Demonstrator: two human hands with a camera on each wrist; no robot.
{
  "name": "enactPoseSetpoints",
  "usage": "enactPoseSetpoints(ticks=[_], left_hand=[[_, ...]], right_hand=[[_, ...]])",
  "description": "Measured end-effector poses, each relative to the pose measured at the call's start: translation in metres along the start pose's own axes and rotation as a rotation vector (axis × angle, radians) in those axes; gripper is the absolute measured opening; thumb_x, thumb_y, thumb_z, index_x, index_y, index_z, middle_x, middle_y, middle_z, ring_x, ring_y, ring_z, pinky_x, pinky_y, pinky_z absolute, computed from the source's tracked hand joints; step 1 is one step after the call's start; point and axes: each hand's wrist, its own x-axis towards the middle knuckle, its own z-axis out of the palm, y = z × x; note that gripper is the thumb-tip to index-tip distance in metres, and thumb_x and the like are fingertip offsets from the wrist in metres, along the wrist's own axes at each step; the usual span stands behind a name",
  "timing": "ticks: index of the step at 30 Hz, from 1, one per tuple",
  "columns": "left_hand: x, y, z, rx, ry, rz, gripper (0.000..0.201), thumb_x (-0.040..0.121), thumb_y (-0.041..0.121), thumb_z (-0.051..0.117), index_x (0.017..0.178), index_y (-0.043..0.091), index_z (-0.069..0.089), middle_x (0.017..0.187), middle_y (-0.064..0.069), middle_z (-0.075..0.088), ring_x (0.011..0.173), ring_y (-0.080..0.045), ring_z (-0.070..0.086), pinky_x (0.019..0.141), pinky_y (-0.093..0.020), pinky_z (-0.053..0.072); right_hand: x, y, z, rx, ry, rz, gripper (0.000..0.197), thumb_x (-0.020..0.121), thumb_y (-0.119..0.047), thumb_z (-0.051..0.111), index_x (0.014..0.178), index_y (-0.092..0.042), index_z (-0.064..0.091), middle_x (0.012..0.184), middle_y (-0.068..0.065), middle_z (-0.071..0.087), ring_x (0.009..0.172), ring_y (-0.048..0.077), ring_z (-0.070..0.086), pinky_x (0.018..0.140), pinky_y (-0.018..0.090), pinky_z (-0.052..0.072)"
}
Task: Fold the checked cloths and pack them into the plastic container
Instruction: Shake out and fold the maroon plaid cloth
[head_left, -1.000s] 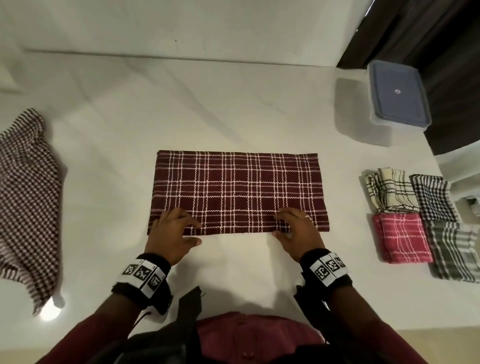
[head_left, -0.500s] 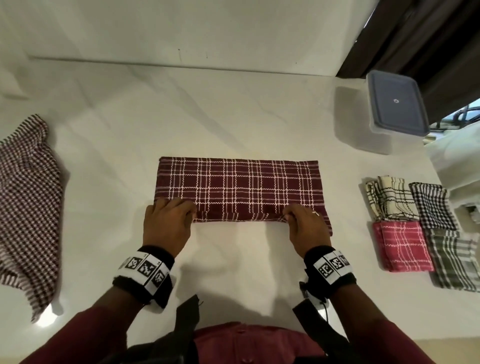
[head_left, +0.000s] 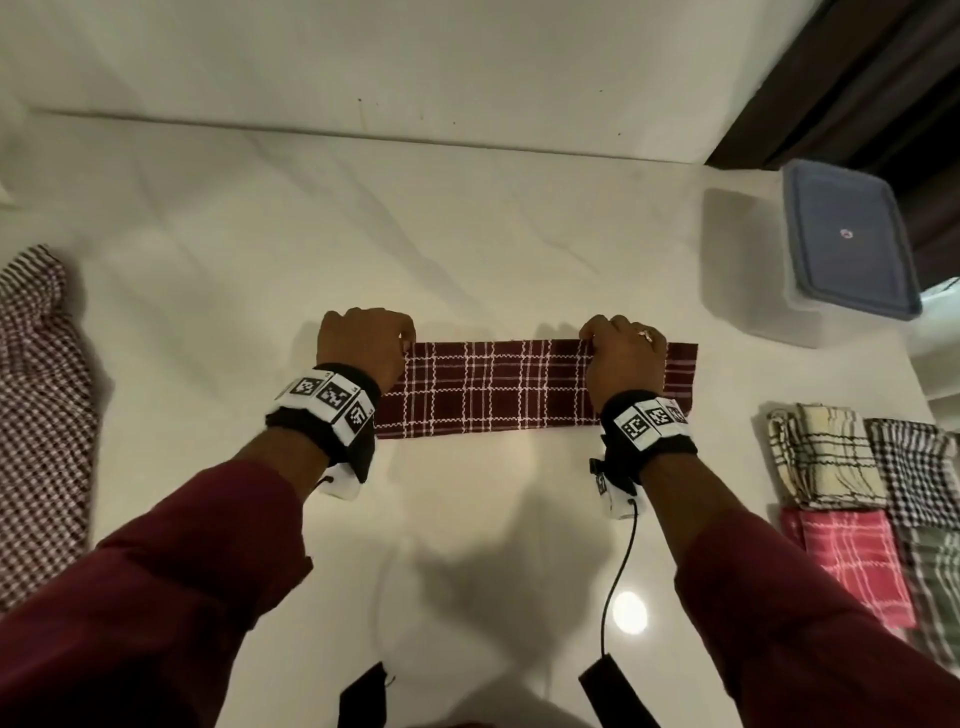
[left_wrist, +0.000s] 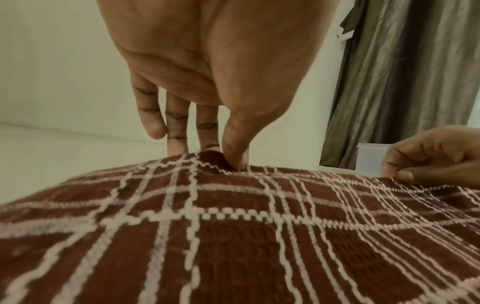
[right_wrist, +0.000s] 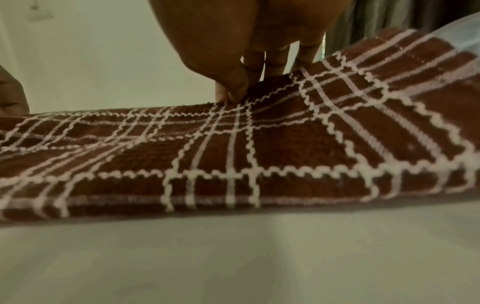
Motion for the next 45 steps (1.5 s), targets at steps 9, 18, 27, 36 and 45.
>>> enactPoseSetpoints(ticks=[9, 18, 27, 36, 45], left_hand=[[0.016, -0.016, 0.024, -0.022, -0.036, 0.005, 0.022, 0.088, 0.014, 0.051, 0.095, 0.028, 0.066, 0.088, 0.002, 0.058, 0.093, -0.025, 0.055, 0.079, -0.033, 0.03], [-0.007, -0.024, 0.027, -0.018, -0.068, 0.074, 0.035, 0.085, 0.037, 0.064, 0.118, 0.029, 0.056, 0.115, -0.001, 0.057, 0.109, -0.025, 0.051, 0.093, -0.039, 0.036], [-0.032, -0.051, 0.027, -0.022, -0.007, -0.119, 0.02, 0.091, 0.028, 0.053, 0.109, 0.028, 0.061, 0.11, -0.005, 0.059, 0.104, -0.03, 0.054, 0.09, -0.041, 0.036], [-0.139, 0.007, 0.062, -0.191, 0.045, 0.236, 0.046, 0.082, 0.026, 0.067, 0.127, 0.018, 0.056, 0.14, -0.013, 0.046, 0.132, -0.034, 0.037, 0.106, -0.052, 0.035], [-0.15, 0.015, 0.108, -0.132, -0.277, 0.085, 0.112, 0.053, 0.095, -0.005, 0.144, 0.034, -0.025, 0.15, 0.011, -0.033, 0.14, -0.022, -0.029, 0.107, -0.052, -0.022]], right_hand=[[0.019, -0.011, 0.025, 0.062, -0.073, 0.098, 0.04, 0.08, 0.0, 0.05, 0.116, -0.017, 0.057, 0.116, 0.008, 0.058, 0.117, 0.029, 0.048, 0.114, 0.041, 0.014], [-0.036, -0.067, 0.041, 0.156, -0.5, -0.097, 0.094, 0.084, -0.06, 0.056, 0.153, -0.026, 0.002, 0.159, 0.008, -0.017, 0.144, 0.03, -0.02, 0.113, 0.054, -0.008], [-0.074, -0.063, 0.05, 0.05, -0.596, -0.132, 0.095, 0.085, -0.076, 0.03, 0.143, -0.031, -0.03, 0.145, 0.003, -0.044, 0.135, 0.029, -0.039, 0.108, 0.05, -0.025], [-0.154, -0.071, 0.062, 0.059, -0.56, -0.095, 0.098, 0.082, -0.079, 0.027, 0.145, -0.028, -0.027, 0.147, 0.006, -0.042, 0.135, 0.03, -0.039, 0.11, 0.052, -0.023], [-0.161, -0.049, 0.057, 0.067, -0.517, -0.195, 0.077, 0.091, -0.068, 0.02, 0.146, -0.035, -0.021, 0.151, -0.002, -0.034, 0.14, 0.024, -0.032, 0.11, 0.044, -0.023]])
